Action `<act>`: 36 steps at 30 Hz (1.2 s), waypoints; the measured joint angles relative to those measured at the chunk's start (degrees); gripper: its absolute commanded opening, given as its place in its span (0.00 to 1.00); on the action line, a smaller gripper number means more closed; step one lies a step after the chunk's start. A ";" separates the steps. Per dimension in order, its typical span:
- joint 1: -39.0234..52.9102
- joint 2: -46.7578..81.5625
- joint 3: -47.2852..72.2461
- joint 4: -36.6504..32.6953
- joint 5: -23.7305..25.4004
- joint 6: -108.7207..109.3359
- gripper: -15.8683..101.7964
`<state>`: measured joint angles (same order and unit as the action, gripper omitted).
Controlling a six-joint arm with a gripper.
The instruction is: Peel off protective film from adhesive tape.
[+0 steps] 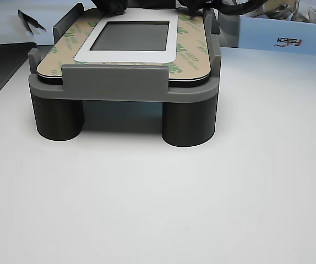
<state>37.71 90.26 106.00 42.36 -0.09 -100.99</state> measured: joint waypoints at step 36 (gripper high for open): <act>0.53 1.85 1.32 -0.26 0.53 0.18 0.05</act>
<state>38.23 92.11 107.31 42.10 0.44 -100.81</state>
